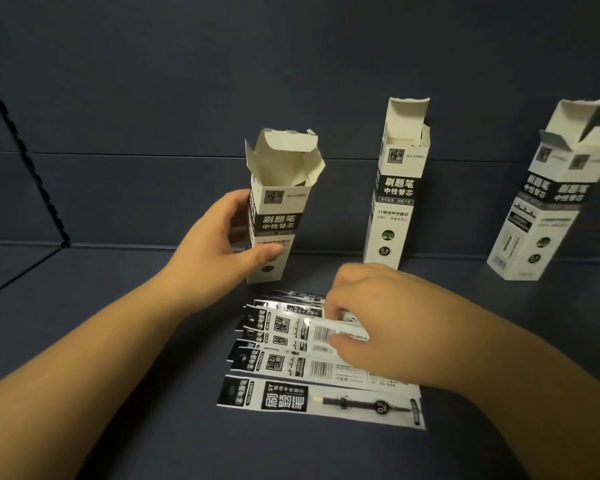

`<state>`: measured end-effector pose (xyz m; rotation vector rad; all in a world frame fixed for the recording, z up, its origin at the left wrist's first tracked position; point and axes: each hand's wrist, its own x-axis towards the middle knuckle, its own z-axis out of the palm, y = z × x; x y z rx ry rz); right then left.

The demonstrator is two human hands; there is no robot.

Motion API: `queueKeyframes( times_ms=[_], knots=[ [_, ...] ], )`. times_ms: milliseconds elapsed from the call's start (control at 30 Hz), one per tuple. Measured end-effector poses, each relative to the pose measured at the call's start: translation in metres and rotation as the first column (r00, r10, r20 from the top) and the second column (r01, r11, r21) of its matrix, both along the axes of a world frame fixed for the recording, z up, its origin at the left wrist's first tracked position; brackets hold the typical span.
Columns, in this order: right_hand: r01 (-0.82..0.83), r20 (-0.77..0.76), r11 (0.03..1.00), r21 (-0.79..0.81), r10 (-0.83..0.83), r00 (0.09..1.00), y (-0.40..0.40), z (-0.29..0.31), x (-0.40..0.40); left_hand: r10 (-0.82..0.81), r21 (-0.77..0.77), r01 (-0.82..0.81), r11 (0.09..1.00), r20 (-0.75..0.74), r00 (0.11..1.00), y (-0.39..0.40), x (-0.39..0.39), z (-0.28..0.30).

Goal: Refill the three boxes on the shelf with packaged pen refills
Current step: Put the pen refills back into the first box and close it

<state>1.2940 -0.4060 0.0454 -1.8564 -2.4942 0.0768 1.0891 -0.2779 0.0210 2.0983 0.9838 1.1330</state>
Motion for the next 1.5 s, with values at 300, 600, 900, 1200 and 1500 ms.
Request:
queueKeyframes(
  times_ms=[300,600,900,1200,1500],
  knots=[
    [0.035,-0.066,0.999,0.016,-0.034,0.997,-0.001,-0.002,0.000,-0.010,-0.011,0.011,1.000,0.037,0.999,-0.001,-0.003,0.000],
    [0.063,-0.083,0.994,0.091,-0.055,0.995,-0.002,-0.003,0.000,0.000,-0.020,0.001,1.000,0.065,0.998,-0.004,-0.003,-0.001],
    [0.098,-0.459,0.995,0.019,-0.079,0.885,0.001,0.015,0.017,0.004,0.027,-0.004,1.000,0.006,1.000,0.001,-0.002,-0.002],
    [0.003,-0.877,0.998,-0.065,-0.058,0.476,-0.006,0.028,0.022,-0.003,0.019,0.003,1.000,0.025,1.000,0.000,-0.001,-0.002],
    [0.032,-0.983,0.999,-0.009,-0.015,0.182,0.000,0.026,0.023,0.070,0.109,-0.063,0.992,-0.058,0.996,0.001,-0.002,-0.003]
  ],
)
